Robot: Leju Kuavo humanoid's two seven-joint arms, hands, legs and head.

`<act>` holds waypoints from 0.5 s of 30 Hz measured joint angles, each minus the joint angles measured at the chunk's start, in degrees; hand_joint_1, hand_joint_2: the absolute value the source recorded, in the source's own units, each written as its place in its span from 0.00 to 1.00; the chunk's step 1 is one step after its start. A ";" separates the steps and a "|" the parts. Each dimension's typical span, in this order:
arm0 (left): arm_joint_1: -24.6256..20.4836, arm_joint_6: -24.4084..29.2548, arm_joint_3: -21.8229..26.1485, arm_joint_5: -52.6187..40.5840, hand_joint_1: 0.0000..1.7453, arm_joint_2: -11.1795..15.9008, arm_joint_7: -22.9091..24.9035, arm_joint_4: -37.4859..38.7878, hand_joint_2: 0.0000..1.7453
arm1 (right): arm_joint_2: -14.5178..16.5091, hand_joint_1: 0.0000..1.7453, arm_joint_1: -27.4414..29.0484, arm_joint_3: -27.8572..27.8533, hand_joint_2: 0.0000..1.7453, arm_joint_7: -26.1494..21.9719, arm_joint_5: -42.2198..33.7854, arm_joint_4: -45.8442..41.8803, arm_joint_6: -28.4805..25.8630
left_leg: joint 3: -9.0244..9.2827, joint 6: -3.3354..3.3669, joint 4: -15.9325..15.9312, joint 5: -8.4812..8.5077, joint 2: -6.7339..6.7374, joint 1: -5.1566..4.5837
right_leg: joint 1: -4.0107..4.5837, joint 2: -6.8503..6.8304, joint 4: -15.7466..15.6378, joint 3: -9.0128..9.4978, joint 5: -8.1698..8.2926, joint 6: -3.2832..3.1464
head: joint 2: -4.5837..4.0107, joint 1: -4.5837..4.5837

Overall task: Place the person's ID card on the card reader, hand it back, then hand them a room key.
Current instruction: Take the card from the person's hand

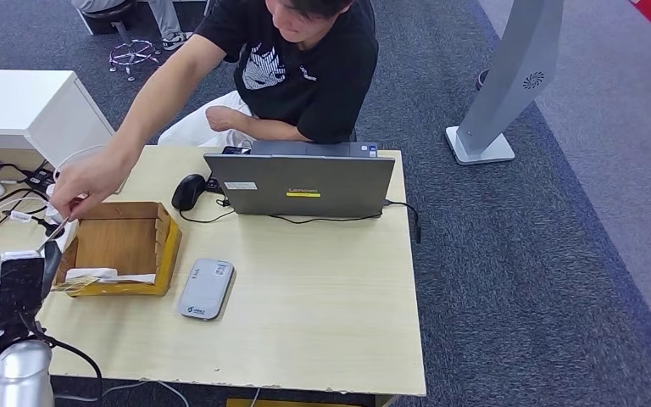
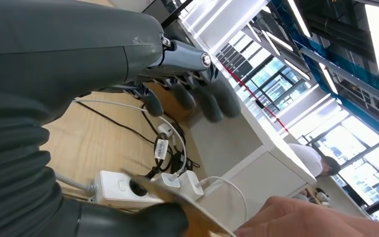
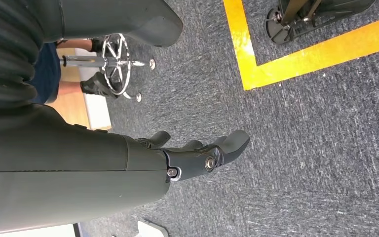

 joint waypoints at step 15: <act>1.26 -0.67 -2.04 -0.86 1.00 0.01 -0.14 -0.14 1.00 | -0.03 0.00 0.00 0.16 1.00 -0.44 1.20 0.00 0.22 | -0.01 0.00 0.00 0.00 0.01 0.00 | 0.00 0.01 0.00 -0.01 0.00 0.00 | 0.00 0.00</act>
